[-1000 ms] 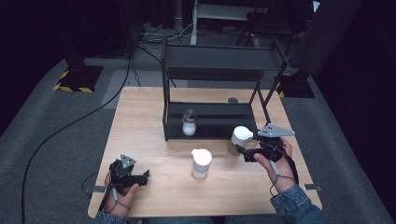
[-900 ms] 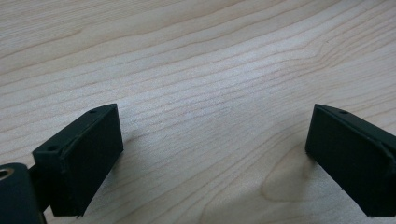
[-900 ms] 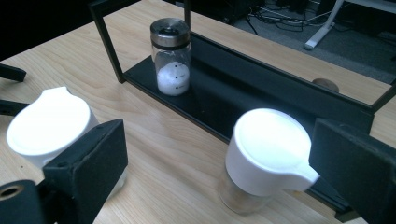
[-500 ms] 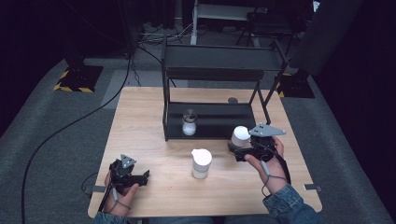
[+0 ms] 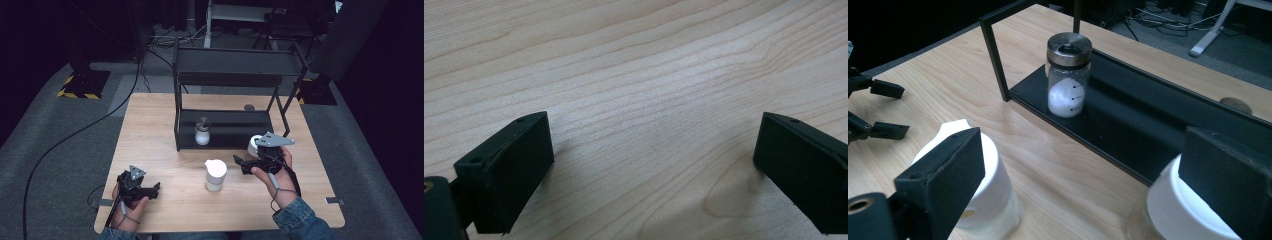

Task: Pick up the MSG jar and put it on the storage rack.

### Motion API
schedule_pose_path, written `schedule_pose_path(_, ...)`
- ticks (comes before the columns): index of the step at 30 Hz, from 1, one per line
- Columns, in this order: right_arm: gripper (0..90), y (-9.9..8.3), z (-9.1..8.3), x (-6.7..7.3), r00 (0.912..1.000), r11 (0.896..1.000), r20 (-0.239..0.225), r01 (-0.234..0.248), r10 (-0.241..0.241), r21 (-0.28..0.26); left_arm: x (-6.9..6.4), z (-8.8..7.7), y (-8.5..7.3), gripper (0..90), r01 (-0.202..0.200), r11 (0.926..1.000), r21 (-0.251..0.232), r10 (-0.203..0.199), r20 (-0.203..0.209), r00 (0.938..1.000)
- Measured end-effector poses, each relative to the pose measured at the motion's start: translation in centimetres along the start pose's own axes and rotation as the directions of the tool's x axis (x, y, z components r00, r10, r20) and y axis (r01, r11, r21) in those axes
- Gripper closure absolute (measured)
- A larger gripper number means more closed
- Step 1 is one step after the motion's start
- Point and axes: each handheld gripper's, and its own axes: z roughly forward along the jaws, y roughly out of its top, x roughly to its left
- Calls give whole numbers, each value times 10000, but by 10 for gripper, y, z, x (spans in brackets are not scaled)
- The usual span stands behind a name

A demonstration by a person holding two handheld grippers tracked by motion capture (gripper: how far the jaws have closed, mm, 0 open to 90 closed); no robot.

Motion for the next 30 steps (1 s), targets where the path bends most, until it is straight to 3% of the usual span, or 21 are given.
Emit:
schedule_pose_path(13, 57, -2, 16, 17, 9998, 9999, -218, 13, -17, -142, 0, 0, 0, 24, -3, 10000, 11, 3, 2, 10000)
schedule_pose_path(30, 64, -13, 36, 31, 9957, 9997, -931, -2, -19, -230, 0, 0, 0, 24, -2, 10000, 11, 2, 1, 10000)
